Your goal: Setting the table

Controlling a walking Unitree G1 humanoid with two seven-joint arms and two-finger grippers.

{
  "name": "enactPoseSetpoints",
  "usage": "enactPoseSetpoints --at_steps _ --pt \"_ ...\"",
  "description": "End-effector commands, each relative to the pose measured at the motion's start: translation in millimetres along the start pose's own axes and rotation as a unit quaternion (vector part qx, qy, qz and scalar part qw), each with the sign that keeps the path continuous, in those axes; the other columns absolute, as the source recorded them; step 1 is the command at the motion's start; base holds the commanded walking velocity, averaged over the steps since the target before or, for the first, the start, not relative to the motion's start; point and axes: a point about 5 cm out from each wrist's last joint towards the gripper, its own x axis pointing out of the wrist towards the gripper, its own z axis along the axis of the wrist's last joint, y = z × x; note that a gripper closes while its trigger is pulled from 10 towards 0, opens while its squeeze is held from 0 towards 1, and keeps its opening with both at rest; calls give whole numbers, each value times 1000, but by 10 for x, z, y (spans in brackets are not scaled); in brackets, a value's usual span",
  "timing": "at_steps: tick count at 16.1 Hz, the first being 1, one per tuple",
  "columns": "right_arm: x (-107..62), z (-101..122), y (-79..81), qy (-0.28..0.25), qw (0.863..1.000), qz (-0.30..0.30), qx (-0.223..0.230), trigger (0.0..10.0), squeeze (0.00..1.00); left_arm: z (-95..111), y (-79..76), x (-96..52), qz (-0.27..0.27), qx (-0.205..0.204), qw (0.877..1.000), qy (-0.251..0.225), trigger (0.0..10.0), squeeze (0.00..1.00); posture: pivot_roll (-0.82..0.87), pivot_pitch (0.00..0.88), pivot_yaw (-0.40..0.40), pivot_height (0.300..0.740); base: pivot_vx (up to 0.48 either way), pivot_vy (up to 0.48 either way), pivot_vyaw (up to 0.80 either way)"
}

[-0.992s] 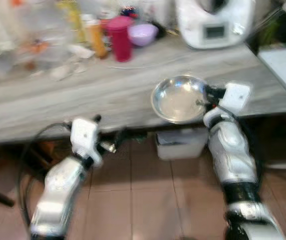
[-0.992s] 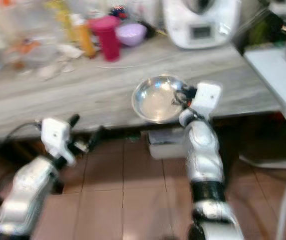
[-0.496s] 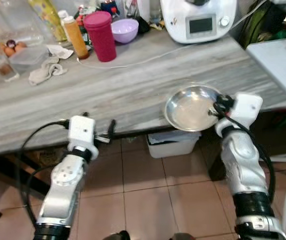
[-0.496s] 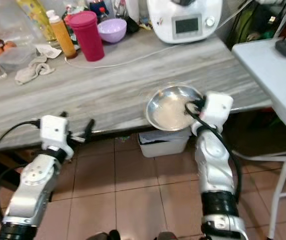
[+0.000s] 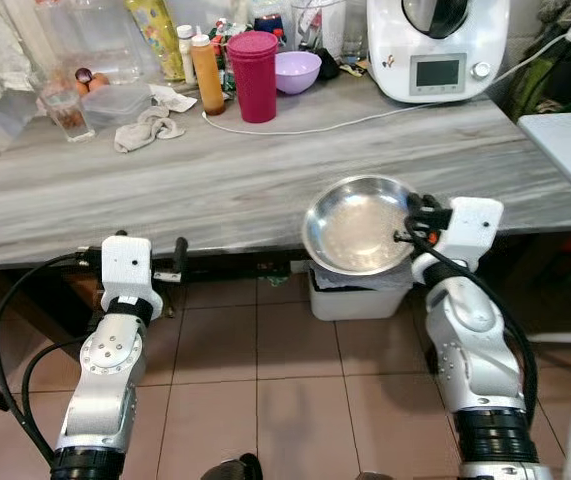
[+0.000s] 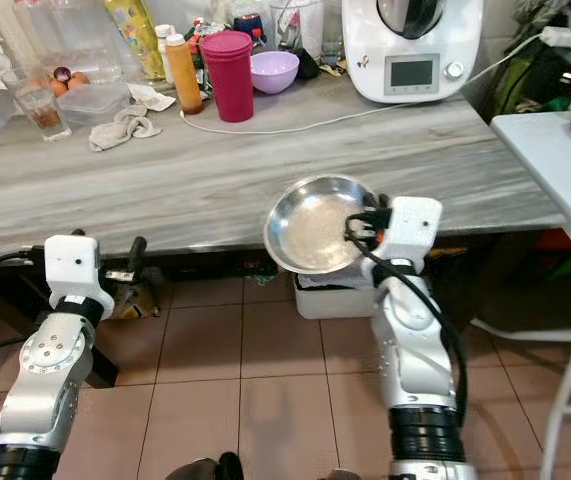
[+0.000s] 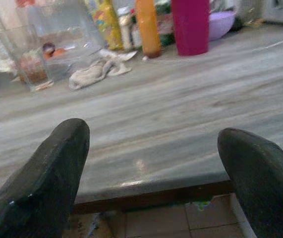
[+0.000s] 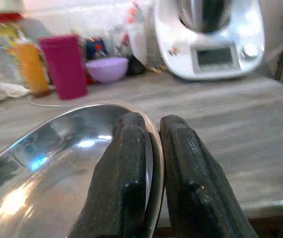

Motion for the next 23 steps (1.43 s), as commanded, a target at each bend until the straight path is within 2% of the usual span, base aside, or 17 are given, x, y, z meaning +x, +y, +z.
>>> enactPoseSetpoints --at_steps 1,6,11,12,14,16,20,23 --pt "4 81 46 -16 1000 10 -6 10000 0 96 25 37 3 -2 1000 -20 10000 0 -186 67 69 740 379 0 0" --pt "2 88 62 -19 1000 7 1 10000 0 127 -6 68 -12 3 1000 -27 10000 0 -185 63 79 740 425 0 0" --pt "66 113 162 -29 999 19 6 10000 0 127 -44 67 -27 8 999 -31 10000 0 -176 38 79 740 440 0 0" --pt "76 100 202 -28 999 25 7 10000 0 94 -37 35 -25 0 999 -30 10000 0 -165 31 72 740 0 0 0" --pt "87 123 267 -32 999 41 10 10000 0 73 -62 -13 -37 14 999 -31 10000 0 -162 29 67 740 0 0 0" --pt "-2 62 332 -27 999 46 10 10000 0 -30 -77 -120 -49 18 998 -19 10000 0 -165 16 65 740 0 0 0" --pt "-113 -46 376 -13 999 47 20 10000 0 -31 -116 -118 -62 18 998 -14 10000 0 -166 15 105 740 0 0 0" --pt "-81 -25 354 -16 999 18 28 10000 0 -29 -106 -46 -75 24 997 -12 10000 0 -179 19 120 740 0 0 0"
